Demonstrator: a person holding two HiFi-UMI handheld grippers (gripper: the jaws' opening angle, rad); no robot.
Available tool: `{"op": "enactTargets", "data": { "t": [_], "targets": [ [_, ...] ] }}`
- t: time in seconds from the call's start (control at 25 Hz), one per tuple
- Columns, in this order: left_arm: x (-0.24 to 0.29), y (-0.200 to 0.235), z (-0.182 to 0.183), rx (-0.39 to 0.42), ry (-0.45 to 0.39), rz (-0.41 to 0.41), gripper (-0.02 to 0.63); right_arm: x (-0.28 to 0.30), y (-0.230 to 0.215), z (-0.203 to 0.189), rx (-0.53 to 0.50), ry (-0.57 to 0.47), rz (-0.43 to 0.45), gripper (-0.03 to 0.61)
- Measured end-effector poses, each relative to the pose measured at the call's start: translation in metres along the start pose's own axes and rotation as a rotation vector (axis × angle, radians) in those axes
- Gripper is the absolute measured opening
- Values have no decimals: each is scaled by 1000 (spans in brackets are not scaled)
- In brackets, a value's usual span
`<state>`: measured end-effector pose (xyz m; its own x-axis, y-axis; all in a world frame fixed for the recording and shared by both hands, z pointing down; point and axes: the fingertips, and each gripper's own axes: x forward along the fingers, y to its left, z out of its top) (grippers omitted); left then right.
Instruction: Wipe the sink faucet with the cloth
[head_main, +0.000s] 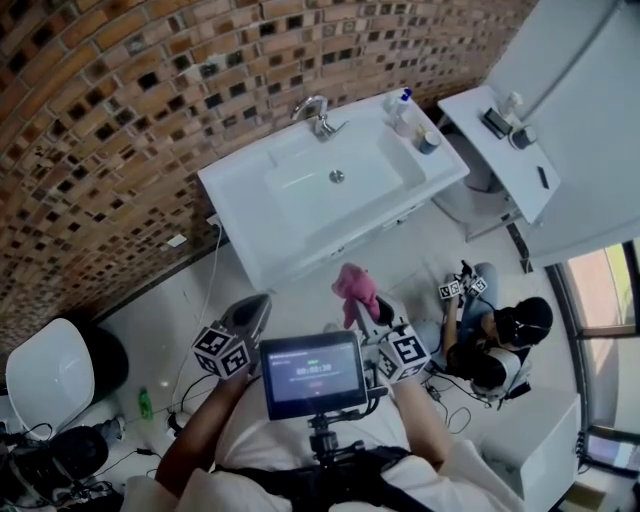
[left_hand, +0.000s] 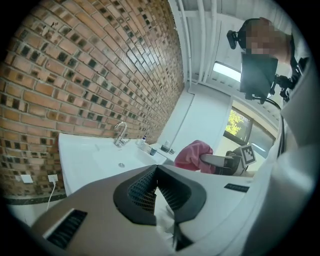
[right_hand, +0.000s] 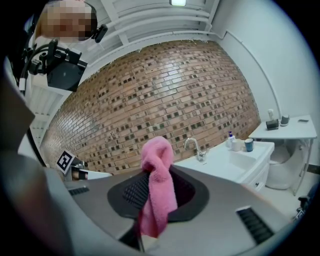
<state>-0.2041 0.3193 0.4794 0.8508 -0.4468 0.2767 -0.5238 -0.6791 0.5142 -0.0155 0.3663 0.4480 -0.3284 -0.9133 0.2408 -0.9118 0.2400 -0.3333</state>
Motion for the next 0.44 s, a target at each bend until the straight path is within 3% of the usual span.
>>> {"op": "enactTargets", "data": {
  "t": [0.28, 0.44],
  "targets": [
    [10, -8, -6, 0, 21, -6, -15, -7, -10, -1, 8, 4, 0, 91],
    [15, -14, -13, 2, 34, -9, -15, -17, -20, -16, 24, 60, -2, 91]
  ]
}}
